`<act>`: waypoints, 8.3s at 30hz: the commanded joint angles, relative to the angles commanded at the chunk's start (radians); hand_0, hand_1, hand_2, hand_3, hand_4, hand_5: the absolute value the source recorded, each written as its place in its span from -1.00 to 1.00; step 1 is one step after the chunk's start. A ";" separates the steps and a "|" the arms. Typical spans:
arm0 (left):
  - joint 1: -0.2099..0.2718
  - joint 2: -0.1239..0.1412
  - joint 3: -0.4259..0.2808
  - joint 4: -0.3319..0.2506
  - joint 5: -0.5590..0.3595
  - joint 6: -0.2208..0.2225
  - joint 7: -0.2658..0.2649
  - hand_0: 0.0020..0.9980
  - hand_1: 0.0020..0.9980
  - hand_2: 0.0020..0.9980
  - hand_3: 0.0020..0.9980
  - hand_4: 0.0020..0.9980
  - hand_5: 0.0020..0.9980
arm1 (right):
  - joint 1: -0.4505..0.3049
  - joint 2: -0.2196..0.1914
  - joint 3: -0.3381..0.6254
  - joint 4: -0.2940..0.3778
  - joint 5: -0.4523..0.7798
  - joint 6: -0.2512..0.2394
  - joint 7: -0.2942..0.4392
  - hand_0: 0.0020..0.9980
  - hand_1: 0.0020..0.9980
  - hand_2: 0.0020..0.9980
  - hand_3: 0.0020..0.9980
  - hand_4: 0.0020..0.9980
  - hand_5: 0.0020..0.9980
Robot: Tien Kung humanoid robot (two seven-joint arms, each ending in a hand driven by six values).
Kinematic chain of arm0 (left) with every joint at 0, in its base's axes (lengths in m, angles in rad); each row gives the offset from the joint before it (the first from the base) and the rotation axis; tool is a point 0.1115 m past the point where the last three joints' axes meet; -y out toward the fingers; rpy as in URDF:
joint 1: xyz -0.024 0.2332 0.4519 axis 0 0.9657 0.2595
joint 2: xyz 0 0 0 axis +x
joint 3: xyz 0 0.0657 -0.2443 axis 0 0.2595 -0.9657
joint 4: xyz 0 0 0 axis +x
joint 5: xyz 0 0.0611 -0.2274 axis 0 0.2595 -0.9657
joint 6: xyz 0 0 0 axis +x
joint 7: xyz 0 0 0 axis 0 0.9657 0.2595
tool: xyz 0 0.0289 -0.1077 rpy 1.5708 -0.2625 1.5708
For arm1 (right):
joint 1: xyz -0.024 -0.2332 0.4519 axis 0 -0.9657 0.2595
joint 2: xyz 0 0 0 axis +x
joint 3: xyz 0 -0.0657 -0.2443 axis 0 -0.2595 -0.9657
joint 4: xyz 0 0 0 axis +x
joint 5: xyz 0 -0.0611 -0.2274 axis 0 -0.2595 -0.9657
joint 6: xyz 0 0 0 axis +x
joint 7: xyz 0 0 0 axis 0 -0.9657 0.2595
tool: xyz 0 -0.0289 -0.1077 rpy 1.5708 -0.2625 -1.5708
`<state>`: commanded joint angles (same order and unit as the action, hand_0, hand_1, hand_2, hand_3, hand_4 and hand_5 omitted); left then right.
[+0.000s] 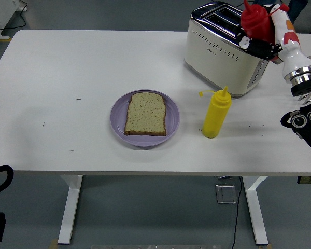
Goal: Pick up the cup,pour liquid into bread,place the cup on the desk
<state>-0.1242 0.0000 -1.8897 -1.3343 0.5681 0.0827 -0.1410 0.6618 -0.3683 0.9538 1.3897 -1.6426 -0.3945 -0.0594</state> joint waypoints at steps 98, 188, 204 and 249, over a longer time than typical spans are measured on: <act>0.006 0.000 -0.002 0.003 -0.002 0.000 -0.003 0.58 0.46 0.47 0.37 0.14 1.00 | -0.032 0.056 0.204 0.095 0.189 -0.078 -0.096 -0.87 -0.78 -0.52 -0.34 0.04 -0.77; 0.005 0.000 0.011 0.003 -0.002 0.003 -0.005 0.58 0.48 0.49 0.40 0.15 1.00 | -0.337 0.162 -0.036 -0.297 0.870 -0.129 0.618 -0.74 -0.62 -0.44 -0.30 -0.07 -0.77; 0.002 0.000 0.006 0.003 -0.003 0.003 -0.005 0.57 0.47 0.49 0.40 0.15 1.00 | -0.332 0.163 -0.031 -0.318 0.881 -0.122 0.622 -0.66 -0.55 -0.36 -0.26 -0.06 -0.76; -0.001 0.000 0.005 0.002 -0.004 0.005 -0.007 0.56 0.45 0.46 0.36 0.14 1.00 | -0.387 0.151 -0.042 -0.326 0.802 -0.116 0.631 0.58 0.47 0.57 0.60 0.28 -0.67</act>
<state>-0.1248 0.0000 -1.8843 -1.3326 0.5644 0.0872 -0.1478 0.2752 -0.2174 0.9116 1.0633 -0.8404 -0.5109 0.5719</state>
